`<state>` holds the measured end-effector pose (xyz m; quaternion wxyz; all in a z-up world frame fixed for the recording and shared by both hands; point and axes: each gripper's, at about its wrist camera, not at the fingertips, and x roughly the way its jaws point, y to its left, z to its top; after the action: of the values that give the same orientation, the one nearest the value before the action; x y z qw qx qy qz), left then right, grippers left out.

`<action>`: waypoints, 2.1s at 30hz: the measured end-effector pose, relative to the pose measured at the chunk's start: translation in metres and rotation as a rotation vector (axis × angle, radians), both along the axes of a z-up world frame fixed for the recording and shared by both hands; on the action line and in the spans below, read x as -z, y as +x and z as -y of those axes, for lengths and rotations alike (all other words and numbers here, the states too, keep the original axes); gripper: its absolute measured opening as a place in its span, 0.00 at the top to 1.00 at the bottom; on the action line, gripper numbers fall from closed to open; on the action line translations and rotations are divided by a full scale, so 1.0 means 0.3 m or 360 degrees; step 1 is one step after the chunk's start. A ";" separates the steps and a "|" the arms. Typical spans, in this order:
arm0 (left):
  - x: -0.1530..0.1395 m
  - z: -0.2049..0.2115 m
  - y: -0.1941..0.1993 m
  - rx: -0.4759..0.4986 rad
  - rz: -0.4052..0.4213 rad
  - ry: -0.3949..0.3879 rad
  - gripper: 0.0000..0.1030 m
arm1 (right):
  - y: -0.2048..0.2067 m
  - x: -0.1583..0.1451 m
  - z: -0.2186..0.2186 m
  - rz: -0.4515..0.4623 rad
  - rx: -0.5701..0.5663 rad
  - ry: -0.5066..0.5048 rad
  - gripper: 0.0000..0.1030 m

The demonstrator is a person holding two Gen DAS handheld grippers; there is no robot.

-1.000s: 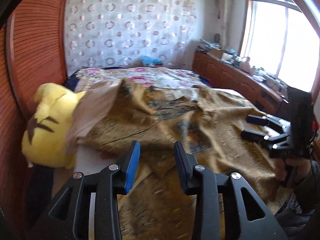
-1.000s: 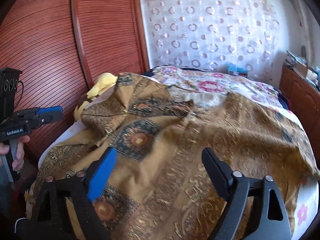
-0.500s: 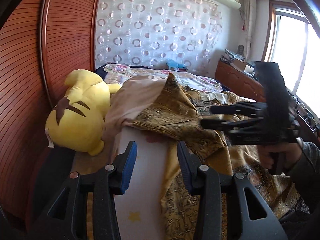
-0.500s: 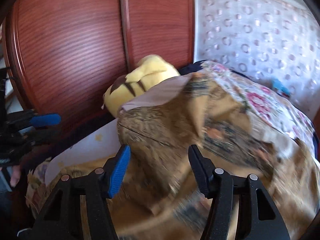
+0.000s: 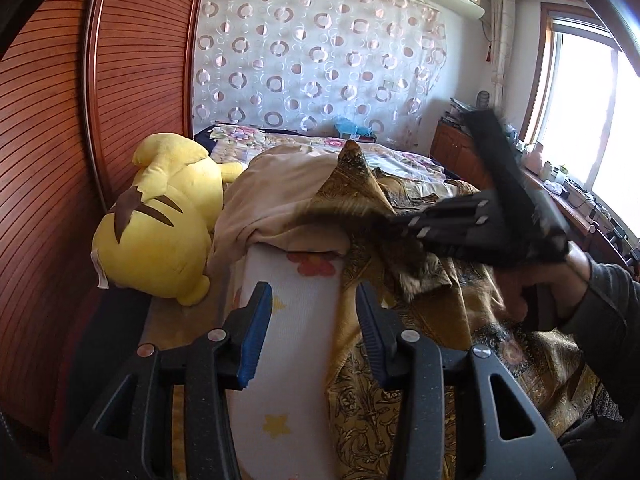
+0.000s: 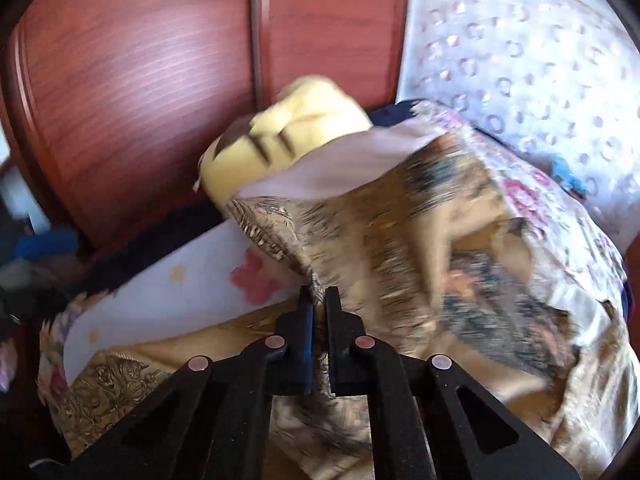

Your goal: Fold small clothes

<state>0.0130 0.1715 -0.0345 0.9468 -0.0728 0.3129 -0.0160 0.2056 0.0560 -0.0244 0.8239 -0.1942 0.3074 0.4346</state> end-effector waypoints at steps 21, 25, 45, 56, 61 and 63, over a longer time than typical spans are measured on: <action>-0.032 0.178 0.333 0.0179 -0.0064 0.0093 0.56 | 0.033 0.078 0.565 -0.0011 0.0535 0.0135 0.64; -0.030 0.197 0.458 0.0200 -0.0118 0.0101 0.56 | 0.045 0.072 0.622 -0.0028 0.0613 0.0079 0.64; 0.053 0.166 0.916 0.0164 -0.0357 0.0145 0.56 | 0.195 0.107 0.753 -0.0115 0.0692 -0.0012 0.62; 0.051 0.206 0.977 0.0281 -0.0351 0.0144 0.81 | 0.208 0.112 0.741 -0.0112 0.0681 -0.0020 0.58; -0.008 0.163 0.971 0.0179 -0.0234 0.0282 0.97 | 0.207 0.111 0.740 -0.0116 0.0677 -0.0019 0.56; -0.016 0.125 0.981 0.0150 -0.0232 0.0282 0.97 | 0.206 0.112 0.737 -0.0116 0.0675 -0.0021 0.56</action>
<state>0.3074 0.1342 -0.0297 0.9224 0.0250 0.3843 -0.0274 0.2673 -0.1650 -0.0579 0.8840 -0.1148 0.3737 0.2562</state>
